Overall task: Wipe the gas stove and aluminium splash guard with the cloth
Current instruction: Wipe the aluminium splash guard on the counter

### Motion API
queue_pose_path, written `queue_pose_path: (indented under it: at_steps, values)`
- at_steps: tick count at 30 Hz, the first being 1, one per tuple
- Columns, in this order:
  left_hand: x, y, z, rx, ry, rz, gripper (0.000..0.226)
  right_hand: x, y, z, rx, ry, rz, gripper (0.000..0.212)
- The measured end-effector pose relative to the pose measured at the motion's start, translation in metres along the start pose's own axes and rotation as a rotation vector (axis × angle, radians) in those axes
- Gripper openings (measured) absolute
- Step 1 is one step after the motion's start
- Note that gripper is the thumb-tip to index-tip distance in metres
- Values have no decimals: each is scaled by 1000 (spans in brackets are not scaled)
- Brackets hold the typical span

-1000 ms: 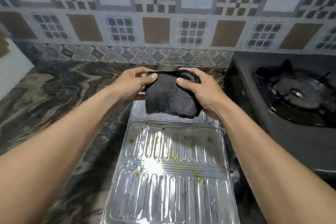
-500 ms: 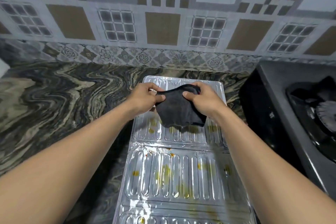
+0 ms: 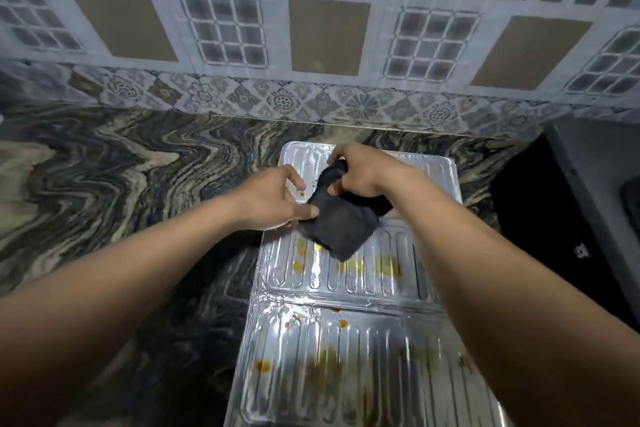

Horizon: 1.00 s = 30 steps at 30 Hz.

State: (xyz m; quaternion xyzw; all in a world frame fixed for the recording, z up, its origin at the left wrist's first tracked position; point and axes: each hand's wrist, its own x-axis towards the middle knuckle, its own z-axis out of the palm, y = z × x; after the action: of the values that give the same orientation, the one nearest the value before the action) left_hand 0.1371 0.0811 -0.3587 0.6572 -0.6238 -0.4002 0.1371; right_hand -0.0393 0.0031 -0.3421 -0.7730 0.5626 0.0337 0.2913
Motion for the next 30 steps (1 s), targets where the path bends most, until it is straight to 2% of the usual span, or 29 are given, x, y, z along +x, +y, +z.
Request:
queue_pose_path:
  at_steps: [2,4,7,9,12,18,26,30]
  values:
    - [8,-4,-7,190,89,66,46,-2,-1,6,-23,108,-55,72]
    - [26,-58,-38,324,139,30,69,34,-34,37,-69,176,-137,70]
    - [35,-72,-52,572,-21,64,111,22,-28,63,-125,398,-137,57]
    - [42,-68,-57,692,-119,37,126,15,-22,79,-156,364,-86,59]
    - [50,-63,-53,802,-211,1,140,8,-17,103,-171,234,-30,72]
    - [57,-67,-51,793,-273,-11,146,8,-13,111,-165,212,-61,74]
    - [62,-71,-50,765,-268,8,149,22,-20,116,-248,209,-211,72]
    - [61,-70,-50,769,-261,18,150,41,-17,113,-247,209,-204,63]
